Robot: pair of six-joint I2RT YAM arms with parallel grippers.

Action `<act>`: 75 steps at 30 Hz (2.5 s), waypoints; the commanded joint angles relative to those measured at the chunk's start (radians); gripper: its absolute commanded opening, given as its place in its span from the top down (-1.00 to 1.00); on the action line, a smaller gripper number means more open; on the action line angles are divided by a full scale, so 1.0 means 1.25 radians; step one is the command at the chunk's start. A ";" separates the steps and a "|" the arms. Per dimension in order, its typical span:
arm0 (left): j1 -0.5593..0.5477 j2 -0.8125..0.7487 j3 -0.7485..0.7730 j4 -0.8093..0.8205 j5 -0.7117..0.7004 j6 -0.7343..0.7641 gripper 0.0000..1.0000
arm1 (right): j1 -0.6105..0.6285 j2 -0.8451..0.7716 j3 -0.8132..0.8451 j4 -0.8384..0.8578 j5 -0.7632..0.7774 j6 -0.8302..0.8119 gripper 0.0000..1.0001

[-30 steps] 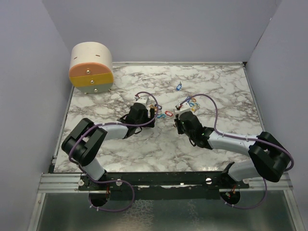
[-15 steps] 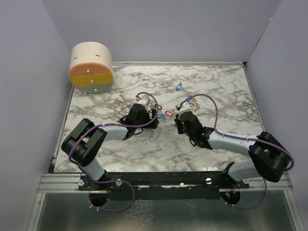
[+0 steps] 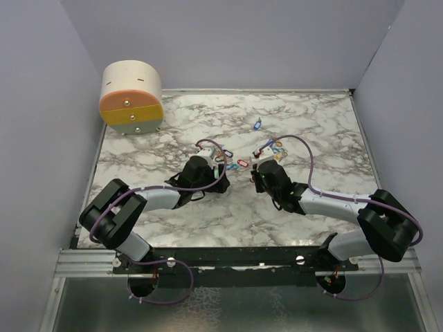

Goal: Put the keys on the keyring

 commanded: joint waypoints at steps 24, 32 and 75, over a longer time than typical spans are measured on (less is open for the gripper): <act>0.045 0.098 0.181 -0.007 -0.034 0.245 -0.25 | 0.002 -0.020 -0.012 0.026 0.028 0.003 0.99; 0.055 0.149 0.188 0.007 0.007 0.266 -0.20 | 0.002 -0.021 -0.014 0.026 0.029 0.004 0.99; 0.102 0.161 0.124 0.062 0.070 0.288 0.21 | 0.002 -0.010 -0.010 0.029 0.028 0.002 0.99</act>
